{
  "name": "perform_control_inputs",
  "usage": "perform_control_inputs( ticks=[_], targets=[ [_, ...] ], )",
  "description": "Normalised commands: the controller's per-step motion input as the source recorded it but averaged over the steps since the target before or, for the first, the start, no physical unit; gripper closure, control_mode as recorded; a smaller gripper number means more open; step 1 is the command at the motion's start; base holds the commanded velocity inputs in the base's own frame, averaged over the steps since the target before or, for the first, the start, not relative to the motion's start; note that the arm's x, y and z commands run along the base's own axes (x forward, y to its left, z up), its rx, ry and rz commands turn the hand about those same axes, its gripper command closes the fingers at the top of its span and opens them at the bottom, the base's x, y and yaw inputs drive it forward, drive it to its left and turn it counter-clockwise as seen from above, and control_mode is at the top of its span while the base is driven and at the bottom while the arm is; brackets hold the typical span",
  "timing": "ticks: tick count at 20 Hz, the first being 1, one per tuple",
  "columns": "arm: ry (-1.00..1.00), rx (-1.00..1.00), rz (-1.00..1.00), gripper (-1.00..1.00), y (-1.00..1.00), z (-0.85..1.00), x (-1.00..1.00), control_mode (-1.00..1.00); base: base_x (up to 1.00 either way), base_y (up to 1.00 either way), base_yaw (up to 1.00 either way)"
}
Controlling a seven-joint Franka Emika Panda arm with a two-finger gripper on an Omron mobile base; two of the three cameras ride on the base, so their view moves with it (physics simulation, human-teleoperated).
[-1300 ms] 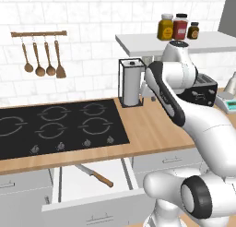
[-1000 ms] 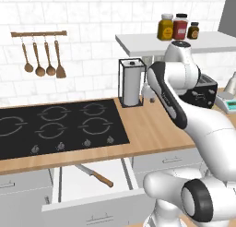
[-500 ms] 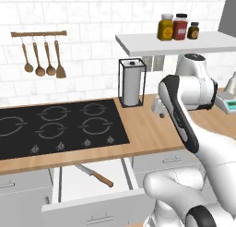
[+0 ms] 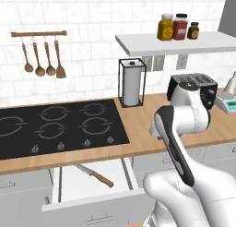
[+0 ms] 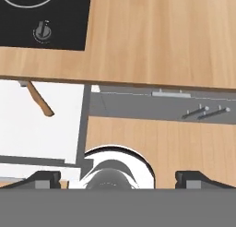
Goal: Pick up the knife from the drawer and place it on the cutting board. Then place the meat from the plate to the cutting board.
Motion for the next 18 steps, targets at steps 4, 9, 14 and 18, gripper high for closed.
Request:
perform_control_inputs(
  ticks=[4,9,14,18],
  targets=[
    [0.0,0.0,0.0,-1.0,0.01,-0.14,-0.1,1.0,-0.4,0.0,0.01],
    [0.0,0.0,0.0,-1.0,0.0,0.0,0.0,1.0,-0.83,0.0,0.05],
    [0.0,0.0,0.0,-1.0,0.0,0.0,0.0,1.0,-0.81,0.16,0.05],
    [0.0,0.0,0.0,-1.0,0.0,0.0,0.0,1.0,-0.43,0.49,0.02]
  ],
)
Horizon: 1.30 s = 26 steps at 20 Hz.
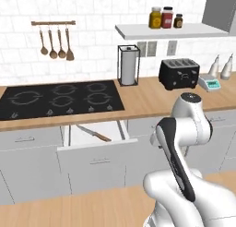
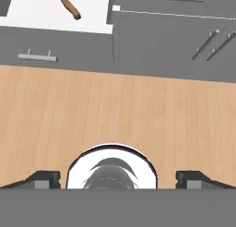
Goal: Pick up the knife from the drawer and place it on the cutting board. Then place the meat from the plate to the cutting board.
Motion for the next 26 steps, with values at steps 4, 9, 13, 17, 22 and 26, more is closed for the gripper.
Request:
perform_control_inputs(
  ticks=[4,9,13,17,22,26],
  targets=[
    [0.0,0.0,0.0,-1.0,0.0,0.0,0.0,1.0,-0.09,0.71,0.0],
    [0.0,0.0,0.0,-1.0,0.0,0.0,0.0,1.0,0.0,0.73,0.0],
    [0.0,0.0,-0.02,-1.0,0.04,-0.02,0.11,-1.0,0.06,0.33,0.0],
    [0.0,0.0,0.0,-1.0,0.03,-0.17,0.67,-1.0,0.0,0.0,0.0],
    [0.0,0.03,0.0,-1.0,-0.11,-0.29,0.93,-1.0,0.0,0.0,0.0],
    [0.04,0.06,0.0,-1.0,-0.07,-0.25,1.0,-1.0,0.0,0.0,0.0]
  ],
)
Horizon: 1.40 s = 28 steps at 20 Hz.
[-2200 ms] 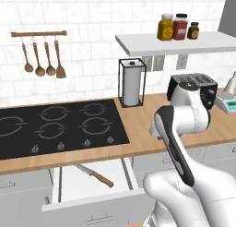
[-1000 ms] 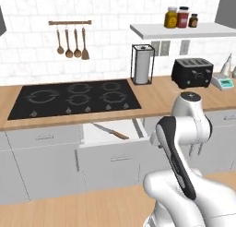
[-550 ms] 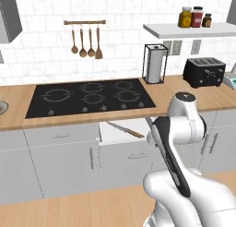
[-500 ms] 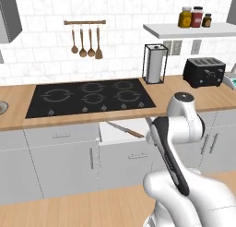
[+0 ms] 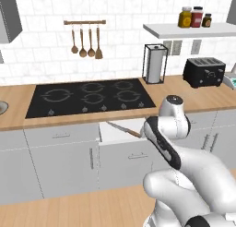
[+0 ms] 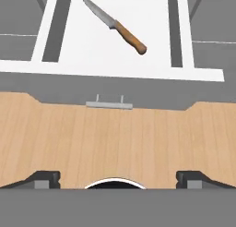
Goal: Pick up the knife from the drawer and place it on the cutting board. Then place the meat from the plate to the cutting board.
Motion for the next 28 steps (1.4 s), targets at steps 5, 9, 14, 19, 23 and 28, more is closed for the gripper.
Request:
perform_control_inputs(
  ticks=[5,9,14,19,23,28],
  targets=[
    [0.07,0.01,0.01,-1.0,0.0,-0.2,0.9,-1.0,0.0,0.0,0.0],
    [0.06,0.0,0.0,-1.0,0.0,-0.24,0.6,-1.0,0.0,0.0,0.0],
    [0.01,0.0,0.0,-1.0,0.0,-0.36,0.39,-1.0,0.0,0.0,0.0],
    [0.01,0.0,0.0,-1.0,0.0,-0.42,0.41,-1.0,0.0,0.0,0.0],
    [0.05,0.0,0.0,-1.0,0.0,-0.41,0.44,-1.0,0.0,0.0,0.0],
    [0.08,0.0,0.0,-1.0,0.0,-0.33,0.47,-1.0,0.0,0.0,0.0]
  ],
)
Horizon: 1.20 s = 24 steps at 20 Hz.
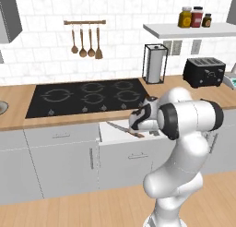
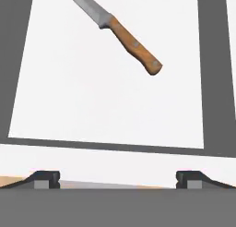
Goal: Pick up the knife from the drawer and place it on the cutting board. Then place the meat from the plate to the cutting board.
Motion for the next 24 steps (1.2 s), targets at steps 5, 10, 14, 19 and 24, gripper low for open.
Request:
perform_control_inputs(
  ticks=[5,10,14,19,24],
  targets=[
    [0.04,0.0,0.0,-1.0,0.0,-0.49,0.39,-1.0,0.0,0.0,0.0],
    [0.01,0.0,0.0,-1.0,0.0,-0.52,0.31,-1.0,0.0,0.0,0.0],
    [0.07,0.0,0.0,-1.0,0.0,-0.38,0.09,-1.0,0.0,0.0,0.0],
    [0.04,0.0,0.01,-1.0,0.0,-0.18,-0.79,-1.0,0.0,0.0,0.0],
    [0.0,0.0,0.04,-1.0,-0.01,-0.02,-1.0,-1.0,0.0,0.0,0.0]
  ],
)
